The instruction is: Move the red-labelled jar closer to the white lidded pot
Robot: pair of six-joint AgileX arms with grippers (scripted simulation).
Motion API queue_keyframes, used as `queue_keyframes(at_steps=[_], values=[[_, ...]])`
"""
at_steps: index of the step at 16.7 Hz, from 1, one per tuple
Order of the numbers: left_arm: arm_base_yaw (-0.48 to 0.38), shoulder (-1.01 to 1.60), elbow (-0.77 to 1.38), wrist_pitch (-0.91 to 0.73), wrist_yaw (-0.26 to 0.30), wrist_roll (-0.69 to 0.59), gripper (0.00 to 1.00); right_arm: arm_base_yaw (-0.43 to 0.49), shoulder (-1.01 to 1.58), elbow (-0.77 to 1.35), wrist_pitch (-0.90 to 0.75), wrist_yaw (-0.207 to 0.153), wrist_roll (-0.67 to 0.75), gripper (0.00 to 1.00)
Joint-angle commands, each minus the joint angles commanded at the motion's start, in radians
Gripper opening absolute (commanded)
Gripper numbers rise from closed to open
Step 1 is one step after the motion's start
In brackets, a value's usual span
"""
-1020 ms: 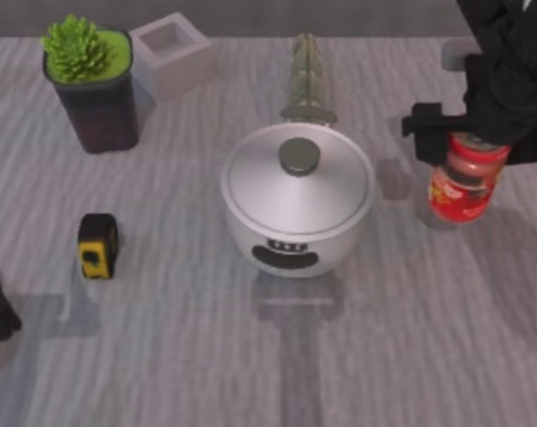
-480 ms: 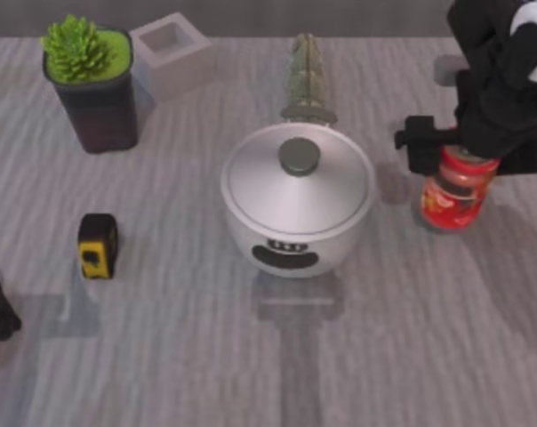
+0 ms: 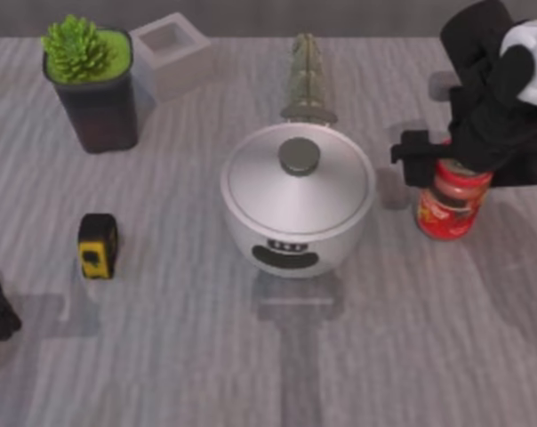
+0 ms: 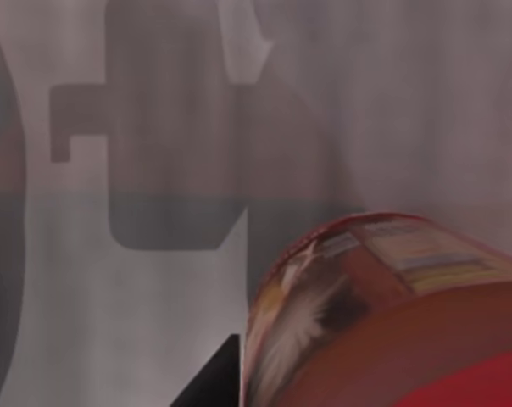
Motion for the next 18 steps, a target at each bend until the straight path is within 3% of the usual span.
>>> queue_keyframes(at_steps=[12,18], values=[[0.0,0.0,0.0,0.0,0.0,0.0,1.0,0.0,0.0,0.0,0.0,0.0,0.0,0.98],[0.0,0.0,0.0,0.0,0.0,0.0,1.0,0.0,0.0,0.0,0.0,0.0,0.0,1.0]])
